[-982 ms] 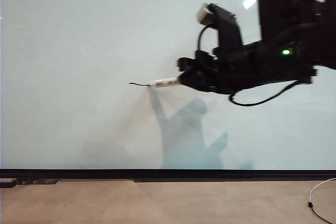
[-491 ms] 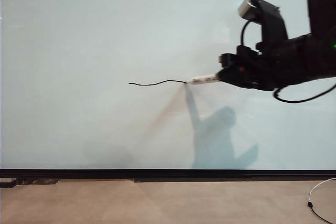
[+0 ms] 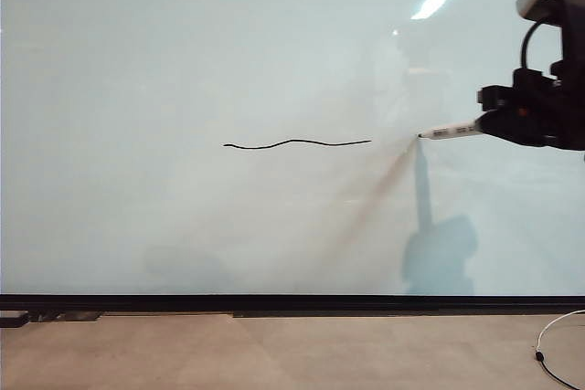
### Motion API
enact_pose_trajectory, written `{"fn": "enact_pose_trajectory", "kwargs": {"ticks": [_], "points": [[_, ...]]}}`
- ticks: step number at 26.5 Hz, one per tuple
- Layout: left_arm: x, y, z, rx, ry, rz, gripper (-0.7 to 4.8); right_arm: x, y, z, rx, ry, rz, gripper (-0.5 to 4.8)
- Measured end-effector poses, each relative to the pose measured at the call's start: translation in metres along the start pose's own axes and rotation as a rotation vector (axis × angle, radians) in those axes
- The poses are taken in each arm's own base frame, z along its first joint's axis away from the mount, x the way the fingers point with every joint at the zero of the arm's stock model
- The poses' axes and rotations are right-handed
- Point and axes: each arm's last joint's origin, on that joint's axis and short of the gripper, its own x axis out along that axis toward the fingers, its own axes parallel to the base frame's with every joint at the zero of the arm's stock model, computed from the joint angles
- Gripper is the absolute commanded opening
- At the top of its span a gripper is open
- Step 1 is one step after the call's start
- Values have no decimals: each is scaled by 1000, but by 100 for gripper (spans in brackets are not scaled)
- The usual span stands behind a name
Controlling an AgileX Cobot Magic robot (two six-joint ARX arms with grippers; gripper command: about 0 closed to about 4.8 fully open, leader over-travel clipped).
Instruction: Pick up the pen on the shelf to the right of the whiteboard and draw a straight line.
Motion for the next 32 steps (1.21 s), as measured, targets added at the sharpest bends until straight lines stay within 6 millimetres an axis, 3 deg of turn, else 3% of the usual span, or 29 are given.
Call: {"fn": "enact_pose_trajectory", "kwargs": {"ticks": [5, 10, 14, 27, 32], "points": [[0, 0, 0, 0, 0, 0, -5, -5, 1, -4, 9, 20, 79, -4], [0, 0, 0, 0, 0, 0, -5, -22, 11, -7, 13, 16, 113, -4], [0, 0, 0, 0, 0, 0, -5, -44, 10, -1, 11, -45, 26, -4], [0, 0, 0, 0, 0, 0, -5, -81, 10, 17, -106, -8, -159, -4], [0, 0, 0, 0, 0, 0, -5, -102, 8, 9, -117, -58, -223, -4]]}}
